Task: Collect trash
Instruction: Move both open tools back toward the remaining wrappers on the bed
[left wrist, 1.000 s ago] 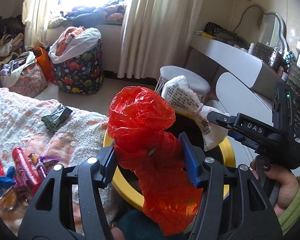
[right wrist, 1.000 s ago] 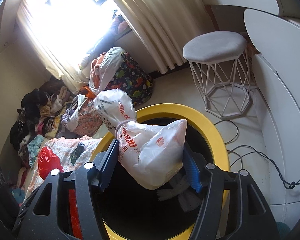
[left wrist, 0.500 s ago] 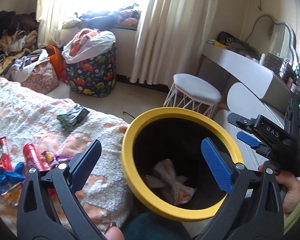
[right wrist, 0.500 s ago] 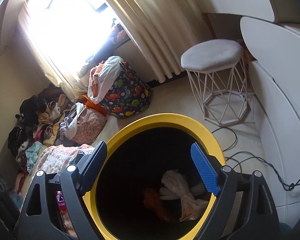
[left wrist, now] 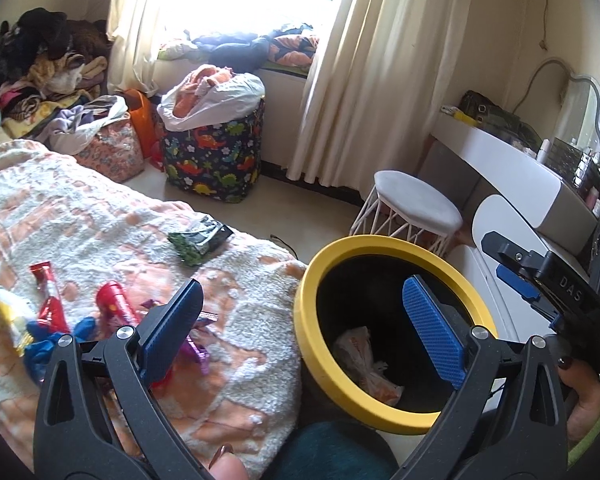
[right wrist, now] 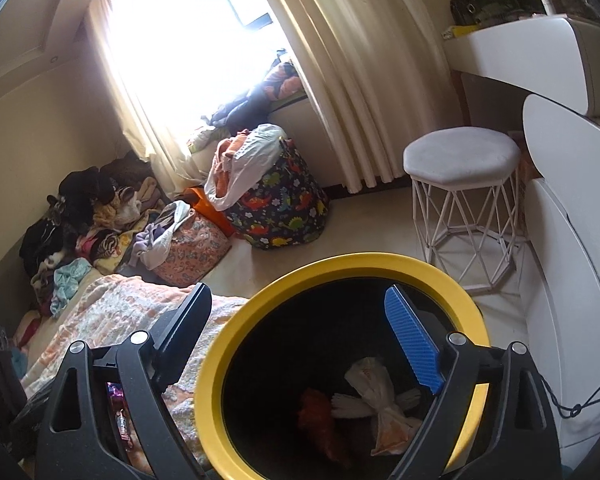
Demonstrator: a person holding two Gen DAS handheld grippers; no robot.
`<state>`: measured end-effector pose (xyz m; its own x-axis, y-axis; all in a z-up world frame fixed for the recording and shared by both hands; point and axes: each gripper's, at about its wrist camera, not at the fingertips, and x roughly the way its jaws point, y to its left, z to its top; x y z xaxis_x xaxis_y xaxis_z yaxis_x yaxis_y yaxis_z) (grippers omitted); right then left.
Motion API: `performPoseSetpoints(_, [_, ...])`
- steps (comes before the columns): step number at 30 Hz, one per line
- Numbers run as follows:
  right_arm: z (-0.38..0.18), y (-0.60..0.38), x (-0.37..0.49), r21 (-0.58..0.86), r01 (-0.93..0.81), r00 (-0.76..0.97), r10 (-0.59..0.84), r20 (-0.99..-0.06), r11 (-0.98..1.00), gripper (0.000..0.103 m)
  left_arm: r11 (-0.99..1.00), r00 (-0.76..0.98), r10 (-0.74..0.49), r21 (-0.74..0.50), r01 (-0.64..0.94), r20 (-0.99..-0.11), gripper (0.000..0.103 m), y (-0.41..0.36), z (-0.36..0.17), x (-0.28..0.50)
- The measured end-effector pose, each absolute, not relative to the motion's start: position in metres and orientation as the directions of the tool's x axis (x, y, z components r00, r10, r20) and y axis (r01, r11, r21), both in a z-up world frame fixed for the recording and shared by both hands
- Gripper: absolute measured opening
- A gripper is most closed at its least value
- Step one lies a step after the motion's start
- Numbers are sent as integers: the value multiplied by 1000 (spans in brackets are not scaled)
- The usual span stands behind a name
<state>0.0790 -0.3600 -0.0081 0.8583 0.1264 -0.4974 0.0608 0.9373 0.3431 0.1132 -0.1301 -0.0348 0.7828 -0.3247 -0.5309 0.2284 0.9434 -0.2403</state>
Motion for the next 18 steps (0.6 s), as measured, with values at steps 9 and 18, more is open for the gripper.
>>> performPoseSetpoints(9, [-1, -341, 75, 310, 2, 868, 153, -473, 951, 86, 951, 808, -298, -233, 204, -509, 92, -114, -28, 107])
performPoseSetpoints(18, [5, -319, 71, 285, -49, 870, 181, -458, 957, 86, 957, 828, -272, -231, 177, -491, 92, -99, -23, 101])
